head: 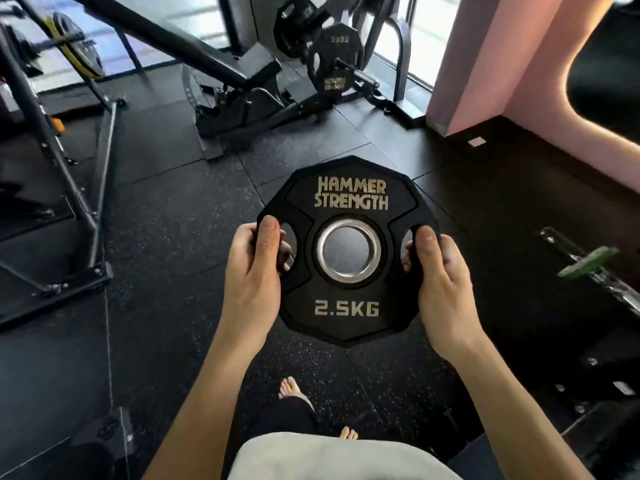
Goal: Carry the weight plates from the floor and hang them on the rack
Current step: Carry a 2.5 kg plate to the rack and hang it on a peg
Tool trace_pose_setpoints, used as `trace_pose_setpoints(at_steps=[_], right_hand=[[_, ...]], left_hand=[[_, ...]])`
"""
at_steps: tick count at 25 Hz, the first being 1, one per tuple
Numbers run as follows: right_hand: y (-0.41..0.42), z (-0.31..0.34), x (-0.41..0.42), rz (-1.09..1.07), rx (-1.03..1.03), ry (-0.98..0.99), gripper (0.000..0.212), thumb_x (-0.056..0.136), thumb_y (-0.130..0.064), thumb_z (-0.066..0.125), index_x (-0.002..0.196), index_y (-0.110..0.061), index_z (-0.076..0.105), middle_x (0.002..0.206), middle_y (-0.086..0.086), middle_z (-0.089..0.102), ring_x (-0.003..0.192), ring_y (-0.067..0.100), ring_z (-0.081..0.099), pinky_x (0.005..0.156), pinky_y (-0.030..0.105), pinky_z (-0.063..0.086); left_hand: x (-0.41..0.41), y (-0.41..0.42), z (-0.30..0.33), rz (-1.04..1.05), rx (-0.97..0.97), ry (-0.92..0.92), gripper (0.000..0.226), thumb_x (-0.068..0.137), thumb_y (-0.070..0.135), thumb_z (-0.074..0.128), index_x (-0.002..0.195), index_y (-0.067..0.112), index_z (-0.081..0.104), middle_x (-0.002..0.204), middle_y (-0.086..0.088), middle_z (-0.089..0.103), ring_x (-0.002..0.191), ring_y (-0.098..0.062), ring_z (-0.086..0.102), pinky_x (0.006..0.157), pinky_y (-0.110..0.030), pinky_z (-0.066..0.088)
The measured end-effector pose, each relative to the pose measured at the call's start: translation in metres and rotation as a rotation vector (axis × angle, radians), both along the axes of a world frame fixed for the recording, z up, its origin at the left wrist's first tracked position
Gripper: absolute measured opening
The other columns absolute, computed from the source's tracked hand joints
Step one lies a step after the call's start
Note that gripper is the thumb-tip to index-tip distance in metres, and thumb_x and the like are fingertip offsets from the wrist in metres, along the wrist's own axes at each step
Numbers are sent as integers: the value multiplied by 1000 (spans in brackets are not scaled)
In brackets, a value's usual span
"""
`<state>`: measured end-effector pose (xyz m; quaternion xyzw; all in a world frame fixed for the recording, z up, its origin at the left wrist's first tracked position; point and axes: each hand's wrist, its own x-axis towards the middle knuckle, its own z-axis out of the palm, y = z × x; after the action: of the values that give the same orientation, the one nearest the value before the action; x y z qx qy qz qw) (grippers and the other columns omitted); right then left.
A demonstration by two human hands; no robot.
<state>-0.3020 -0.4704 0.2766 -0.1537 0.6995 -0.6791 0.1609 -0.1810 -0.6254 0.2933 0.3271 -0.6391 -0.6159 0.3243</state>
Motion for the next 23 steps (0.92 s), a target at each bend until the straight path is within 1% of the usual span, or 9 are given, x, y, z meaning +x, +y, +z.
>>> trace_pose_setpoints(at_steps=[3,5,8,11,14,16,18,20,23], right_hand=[[-55,-5,-51,-76,4,9,38,101,-42,43,82,-10,50,64,-12,50,62,3,47,59,18,39],[-95,-9,-90,-136,-1,22,40,101,-43,43,82,-9,50,67,-11,50,64,4,46,64,24,39],[-146,-7,-143,-238,-10,8,43,98,-49,44,79,-11,51,70,-7,50,68,8,46,68,33,38],[-185,2,-195,-367,-14,10,39,100,-46,44,80,-13,53,70,-7,52,68,6,47,70,31,39],[-215,5,-256,-478,-40,6,36,100,-44,44,83,-13,53,69,-7,52,67,6,47,68,28,40],[-229,2,-302,-523,-63,-9,36,100,-45,45,84,-13,53,69,-6,51,67,8,46,68,30,39],[-241,-3,-351,-573,-80,-16,35,100,-45,45,82,-16,53,68,-7,51,67,8,45,69,32,38],[-253,-5,-411,-622,-98,-9,34,100,-43,46,78,-18,52,66,-9,50,67,8,44,69,31,37],[-263,1,-498,-673,-82,8,34,100,-43,45,76,-20,51,66,-8,50,67,9,44,70,32,37]], left_hand=[[-60,-61,-6,-68,9,20,35,101,44,44,94,11,56,73,9,58,67,-3,55,69,-22,46],[-108,-110,-8,-151,10,34,33,100,43,44,93,13,55,72,11,57,66,-1,53,66,-18,46],[-180,-173,-1,-297,28,66,29,101,42,44,92,16,53,74,11,56,67,-2,52,67,-20,45],[-254,-221,7,-423,8,70,35,94,49,45,92,15,51,70,14,55,66,-1,50,66,-18,44],[-338,-255,10,-533,29,71,37,91,51,46,94,15,51,74,9,56,68,-3,51,64,-17,46],[-394,-273,6,-603,26,77,35,93,49,45,94,14,51,74,7,55,66,-3,50,62,-17,45],[-452,-285,3,-663,8,88,34,98,47,45,94,15,51,76,5,54,67,-5,50,64,-21,44],[-518,-296,0,-695,-7,82,32,100,45,44,94,15,51,79,4,54,68,-6,50,66,-24,44],[-615,-307,7,-713,30,64,28,102,39,43,91,15,51,76,4,53,67,-7,49,66,-25,43]])
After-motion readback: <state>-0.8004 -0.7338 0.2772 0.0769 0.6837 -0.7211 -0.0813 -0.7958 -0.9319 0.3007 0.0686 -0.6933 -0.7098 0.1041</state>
